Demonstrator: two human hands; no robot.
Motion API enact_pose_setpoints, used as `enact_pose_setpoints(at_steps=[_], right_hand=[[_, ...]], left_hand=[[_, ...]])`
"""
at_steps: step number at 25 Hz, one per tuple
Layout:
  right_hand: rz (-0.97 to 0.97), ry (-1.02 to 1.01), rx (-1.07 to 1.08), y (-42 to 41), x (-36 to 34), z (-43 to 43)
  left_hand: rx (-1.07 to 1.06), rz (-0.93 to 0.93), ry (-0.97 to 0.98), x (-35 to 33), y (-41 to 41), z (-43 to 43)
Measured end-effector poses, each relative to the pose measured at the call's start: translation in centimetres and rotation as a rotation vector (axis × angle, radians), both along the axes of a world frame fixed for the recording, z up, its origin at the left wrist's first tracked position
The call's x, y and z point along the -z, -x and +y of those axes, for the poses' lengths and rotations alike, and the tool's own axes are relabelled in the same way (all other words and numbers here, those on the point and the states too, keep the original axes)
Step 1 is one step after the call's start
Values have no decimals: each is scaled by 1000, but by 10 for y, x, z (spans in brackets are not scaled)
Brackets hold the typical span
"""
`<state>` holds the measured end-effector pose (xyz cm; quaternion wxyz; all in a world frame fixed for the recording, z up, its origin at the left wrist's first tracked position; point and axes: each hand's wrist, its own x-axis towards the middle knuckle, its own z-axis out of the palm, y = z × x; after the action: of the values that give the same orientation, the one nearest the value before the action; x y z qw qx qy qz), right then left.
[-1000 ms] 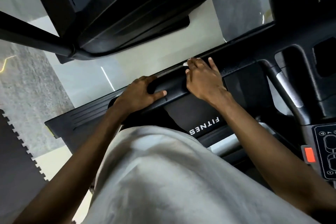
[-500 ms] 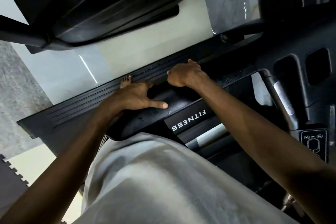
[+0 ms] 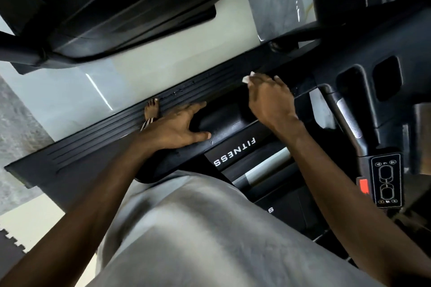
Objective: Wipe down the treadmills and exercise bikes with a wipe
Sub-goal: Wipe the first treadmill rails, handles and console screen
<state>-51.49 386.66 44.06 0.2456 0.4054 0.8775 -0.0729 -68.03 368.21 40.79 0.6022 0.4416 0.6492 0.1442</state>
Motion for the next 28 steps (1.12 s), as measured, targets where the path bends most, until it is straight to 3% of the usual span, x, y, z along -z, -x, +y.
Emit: enact_pose_setpoints(at_steps=[6,10,15,21,25,28], right_hand=[[204,-84,147,-59,-23,-51],[181,-131,284,-67,-22,-49],[181,9,138,-67,-27,-94],[219,-66,382,-60,-13,-41],[151,-45,240,-60,-23,-73],[76,-85,268,-55,-23,-41]], left_hand=[[-47,187,-109,-16,-31,5],[-81,155,-142,-16,-39,6],[-102,175,-168,-12,-45,1],[-187,214,-225,-10,-53,-6],[-239,187,-211,-11,-50,-1],[-208,248,-160,-15,-45,5]])
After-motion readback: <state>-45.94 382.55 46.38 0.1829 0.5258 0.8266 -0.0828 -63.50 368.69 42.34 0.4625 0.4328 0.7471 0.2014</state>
